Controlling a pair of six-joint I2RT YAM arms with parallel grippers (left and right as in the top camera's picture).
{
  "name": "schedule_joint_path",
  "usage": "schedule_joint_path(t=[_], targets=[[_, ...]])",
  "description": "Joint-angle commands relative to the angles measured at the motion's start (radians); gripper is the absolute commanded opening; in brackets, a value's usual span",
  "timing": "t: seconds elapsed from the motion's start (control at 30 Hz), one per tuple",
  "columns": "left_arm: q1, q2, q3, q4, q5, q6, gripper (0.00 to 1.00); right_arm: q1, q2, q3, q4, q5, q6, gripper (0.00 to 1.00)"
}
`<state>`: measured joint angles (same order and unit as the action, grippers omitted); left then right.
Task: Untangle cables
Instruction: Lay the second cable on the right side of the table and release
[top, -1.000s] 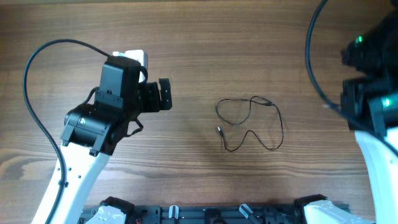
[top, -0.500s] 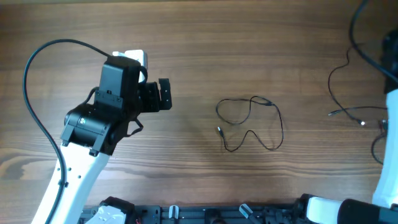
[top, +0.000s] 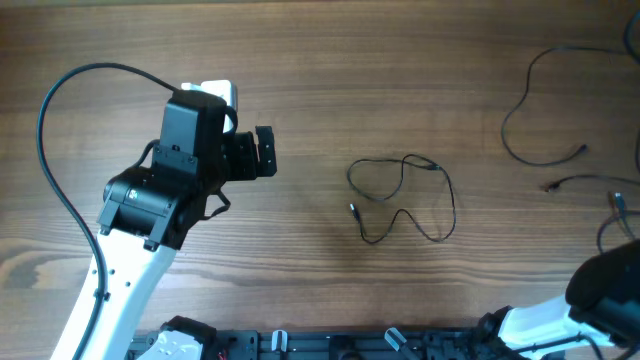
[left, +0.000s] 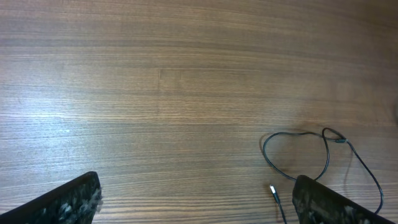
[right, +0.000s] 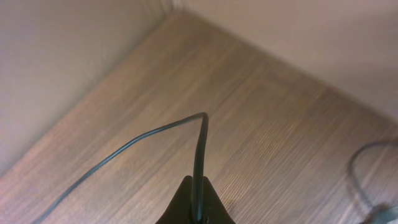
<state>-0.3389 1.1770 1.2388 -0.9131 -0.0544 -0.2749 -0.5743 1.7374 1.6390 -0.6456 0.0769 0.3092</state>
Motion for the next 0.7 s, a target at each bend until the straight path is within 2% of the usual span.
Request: schedule_joint_path(t=[0.0, 0.13, 0.23, 0.3, 0.4, 0.43, 0.47, 0.53, 0.6, 0.67], targets=[[0.005, -0.005, 0.006, 0.002, 0.005, 0.013, 1.0, -0.014, 0.064, 0.009, 0.0, -0.074, 0.099, 0.04], [0.005, -0.005, 0.006, 0.002, 0.005, 0.013, 1.0, -0.032, 0.124, 0.008, 0.009, -0.122, 0.172, 0.04], [0.005, -0.005, 0.006, 0.002, 0.005, 0.013, 1.0, -0.041, 0.162, 0.008, 0.013, -0.151, 0.165, 0.04], [0.005, -0.005, 0.006, 0.002, 0.005, 0.013, 1.0, -0.042, 0.195, 0.008, 0.011, -0.171, 0.12, 0.13], [0.005, -0.005, 0.006, 0.002, 0.005, 0.013, 1.0, -0.042, 0.234, 0.008, 0.004, -0.209, 0.082, 0.16], [0.005, -0.005, 0.006, 0.002, 0.005, 0.013, 1.0, -0.042, 0.24, 0.008, 0.0, -0.219, 0.082, 0.26], [0.005, -0.005, 0.006, 0.002, 0.005, 0.013, 1.0, -0.042, 0.249, 0.008, -0.004, -0.23, 0.082, 0.46], [0.005, -0.005, 0.006, 0.002, 0.005, 0.013, 1.0, -0.042, 0.257, 0.008, -0.015, -0.246, 0.08, 0.73], [0.005, -0.005, 0.006, 0.002, 0.005, 0.013, 1.0, -0.042, 0.257, 0.006, -0.021, -0.27, 0.058, 0.89], [0.005, -0.005, 0.006, 0.002, 0.005, 0.013, 1.0, -0.042, 0.257, 0.006, -0.025, -0.322, 0.014, 1.0]])
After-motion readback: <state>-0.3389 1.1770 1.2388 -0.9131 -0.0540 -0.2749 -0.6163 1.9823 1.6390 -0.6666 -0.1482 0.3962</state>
